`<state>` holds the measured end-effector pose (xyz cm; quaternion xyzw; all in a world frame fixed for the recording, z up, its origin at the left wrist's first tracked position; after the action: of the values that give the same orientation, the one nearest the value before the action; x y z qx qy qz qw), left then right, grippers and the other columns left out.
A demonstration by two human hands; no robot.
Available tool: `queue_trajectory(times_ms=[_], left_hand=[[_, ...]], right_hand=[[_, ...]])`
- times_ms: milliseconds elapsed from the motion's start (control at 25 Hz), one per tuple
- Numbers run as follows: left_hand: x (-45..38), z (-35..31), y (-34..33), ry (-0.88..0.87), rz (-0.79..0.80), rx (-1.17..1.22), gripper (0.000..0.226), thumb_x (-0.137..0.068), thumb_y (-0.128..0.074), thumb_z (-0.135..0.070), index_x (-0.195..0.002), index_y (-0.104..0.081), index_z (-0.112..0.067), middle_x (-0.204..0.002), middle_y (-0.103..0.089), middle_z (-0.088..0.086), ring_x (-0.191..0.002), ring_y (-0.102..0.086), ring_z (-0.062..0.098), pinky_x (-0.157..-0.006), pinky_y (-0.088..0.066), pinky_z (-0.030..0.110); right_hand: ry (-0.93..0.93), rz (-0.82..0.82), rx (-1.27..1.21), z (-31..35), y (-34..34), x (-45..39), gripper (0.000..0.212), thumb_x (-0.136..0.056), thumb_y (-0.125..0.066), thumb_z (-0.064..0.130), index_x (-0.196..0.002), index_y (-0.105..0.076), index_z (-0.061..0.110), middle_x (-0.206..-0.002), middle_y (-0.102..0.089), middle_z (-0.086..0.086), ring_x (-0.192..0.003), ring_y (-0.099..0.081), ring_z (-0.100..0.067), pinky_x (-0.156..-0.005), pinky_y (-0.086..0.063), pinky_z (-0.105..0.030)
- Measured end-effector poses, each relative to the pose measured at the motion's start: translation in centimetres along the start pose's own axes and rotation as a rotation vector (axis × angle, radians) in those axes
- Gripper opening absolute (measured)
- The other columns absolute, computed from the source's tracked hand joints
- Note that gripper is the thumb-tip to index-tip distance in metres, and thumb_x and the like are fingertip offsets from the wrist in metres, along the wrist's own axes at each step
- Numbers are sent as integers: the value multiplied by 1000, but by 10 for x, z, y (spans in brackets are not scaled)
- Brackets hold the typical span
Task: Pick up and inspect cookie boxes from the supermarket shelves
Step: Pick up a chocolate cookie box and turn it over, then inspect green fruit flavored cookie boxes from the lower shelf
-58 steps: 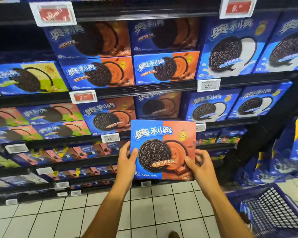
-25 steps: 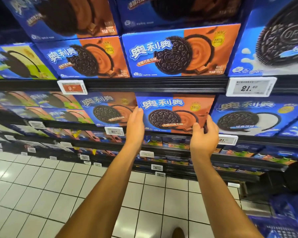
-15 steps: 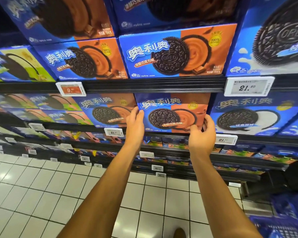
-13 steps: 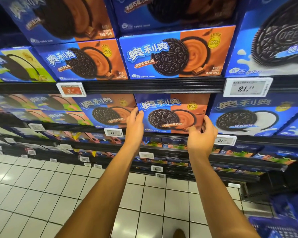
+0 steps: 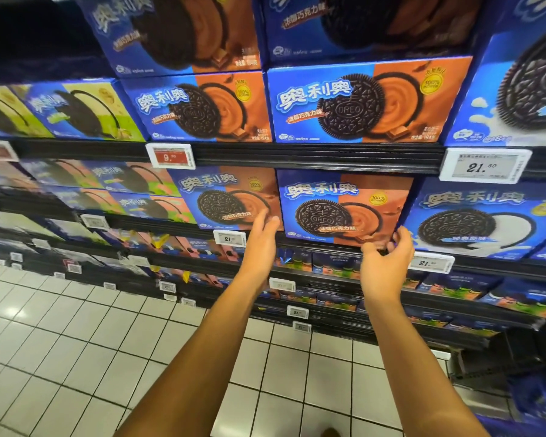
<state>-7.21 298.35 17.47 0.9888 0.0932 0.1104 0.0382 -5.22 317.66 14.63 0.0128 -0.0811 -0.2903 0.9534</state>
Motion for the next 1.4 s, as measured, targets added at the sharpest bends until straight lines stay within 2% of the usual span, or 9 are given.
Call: queue_trajectory(times_ms=[120,320,520,720,840,1040,1160,1320,1400], left_hand=[[3,15,34,35,-55,1,33,-103,-42,-31,-136,-47,-32,-135,-50,-7,-124,-45,14,-100,-35,33],[-8,33,97,115,-135,23,36,-103,-46,-19,-138,-49,-14,-132,-56,15,-119,-55,28,-105,-43,43],[-40,29,149,149,-120,221,39,-101,-43,-10,-136,-40,-26,-115,-65,-5,-93,-69,1,-78,-55,20],[-68,35,168,188,65,382,49,-106,-37,-35,-153,-25,-32,-142,-43,-21,-114,-52,-6,-93,-40,24],[-76,36,172,197,141,448,53,-105,-34,-44,-155,-24,-30,-160,-26,-13,-144,-27,5,-119,-23,37],[-83,24,174,247,153,498,51,-104,-41,-42,-152,-30,-29,-159,-28,-11,-147,-23,13,-117,-28,46],[-79,17,186,247,151,427,47,-104,-41,-38,-150,-37,-27,-154,-36,-8,-137,-35,15,-115,-31,48],[-76,21,246,200,129,174,28,-104,-42,-28,-130,-51,-33,-130,-50,-9,-117,-47,11,-99,-40,38],[-78,24,284,178,73,123,22,-103,-46,-21,-121,-55,-27,-116,-56,-5,-104,-53,12,-93,-46,37]], right_hand=[[25,42,-12,-1,-19,21,60,-95,-58,6,-149,-35,16,-148,-42,-5,-134,-44,-17,-104,-36,-28],[-14,228,31,-5,-68,50,40,-96,-54,1,-135,-54,11,-134,-61,-6,-119,-56,-16,-100,-41,-28],[-152,425,75,-3,-139,81,54,-98,-48,-6,-149,-41,6,-151,-48,-7,-134,-47,-16,-101,-42,-19],[-124,293,48,-2,-170,89,59,-98,-49,-5,-153,-36,12,-155,-43,-4,-140,-43,-18,-115,-38,-37],[-98,267,43,6,-182,97,59,-98,-50,-4,-153,-37,13,-154,-45,-3,-136,-46,-17,-114,-40,-41],[-44,281,25,25,-199,111,54,-100,-50,-1,-151,-41,16,-150,-50,0,-135,-50,-20,-115,-40,-44],[-21,305,-5,39,-206,121,50,-99,-53,0,-146,-47,16,-143,-56,0,-129,-54,-16,-109,-46,-41],[23,429,-32,56,-231,139,44,-99,-55,1,-140,-53,17,-130,-61,6,-111,-61,-5,-78,-56,-21],[68,473,8,61,-251,147,42,-99,-55,2,-139,-54,16,-131,-62,4,-113,-61,-6,-82,-56,-20]])
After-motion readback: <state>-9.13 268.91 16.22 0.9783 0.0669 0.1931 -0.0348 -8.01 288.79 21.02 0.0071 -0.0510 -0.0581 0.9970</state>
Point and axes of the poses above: each hand's wrist, its own x-axis away from the middle knuckle, its own y-axis out of the back of the hand, z = x × y, the point moved 1 cm from there along -x, towards the middle knuckle
